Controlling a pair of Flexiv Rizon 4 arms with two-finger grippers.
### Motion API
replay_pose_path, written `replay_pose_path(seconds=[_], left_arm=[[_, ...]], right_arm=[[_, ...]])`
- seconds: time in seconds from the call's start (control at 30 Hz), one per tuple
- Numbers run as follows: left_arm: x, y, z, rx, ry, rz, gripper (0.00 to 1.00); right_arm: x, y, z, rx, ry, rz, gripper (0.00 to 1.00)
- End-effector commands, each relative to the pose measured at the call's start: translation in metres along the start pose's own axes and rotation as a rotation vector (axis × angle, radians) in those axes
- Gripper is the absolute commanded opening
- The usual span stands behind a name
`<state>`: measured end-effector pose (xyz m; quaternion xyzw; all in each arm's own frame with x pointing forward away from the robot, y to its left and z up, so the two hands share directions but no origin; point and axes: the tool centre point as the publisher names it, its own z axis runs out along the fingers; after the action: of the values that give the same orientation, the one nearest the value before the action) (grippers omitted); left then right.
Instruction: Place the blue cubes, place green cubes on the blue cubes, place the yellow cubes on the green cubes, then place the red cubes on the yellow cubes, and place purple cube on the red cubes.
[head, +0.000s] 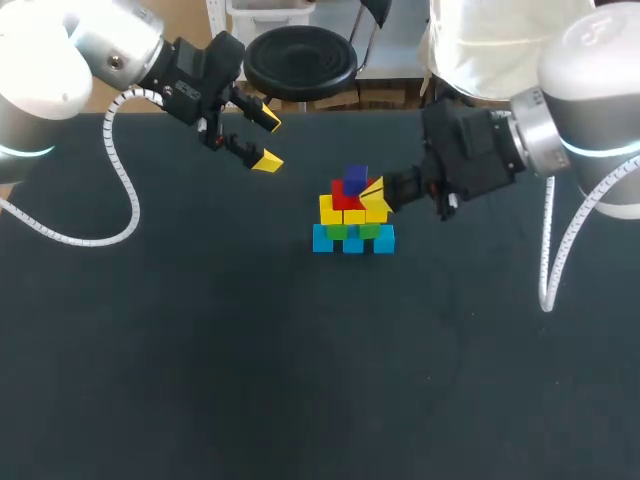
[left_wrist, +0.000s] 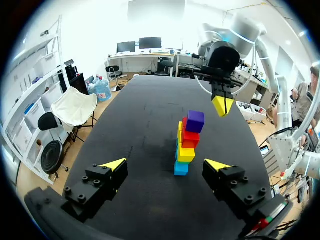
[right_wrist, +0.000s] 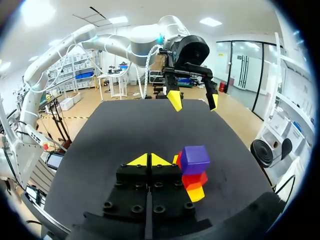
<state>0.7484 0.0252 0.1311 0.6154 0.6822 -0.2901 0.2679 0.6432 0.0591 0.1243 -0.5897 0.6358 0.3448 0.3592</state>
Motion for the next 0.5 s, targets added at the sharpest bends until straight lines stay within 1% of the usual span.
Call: replay_pose_path(seconds=[0.03, 0.5], left_arm=[[0.0, 0.0011, 0.0001, 0.002, 0.002, 0.001, 1.0], [0.0, 0.0011, 0.0001, 0.002, 0.002, 0.001, 1.0]], right_arm=[[-0.0009, -0.0031, 0.0023, -0.006, 0.001, 0.0, 0.0], [0.0008, -0.0032, -0.0009, 0.003, 0.014, 0.006, 0.0]])
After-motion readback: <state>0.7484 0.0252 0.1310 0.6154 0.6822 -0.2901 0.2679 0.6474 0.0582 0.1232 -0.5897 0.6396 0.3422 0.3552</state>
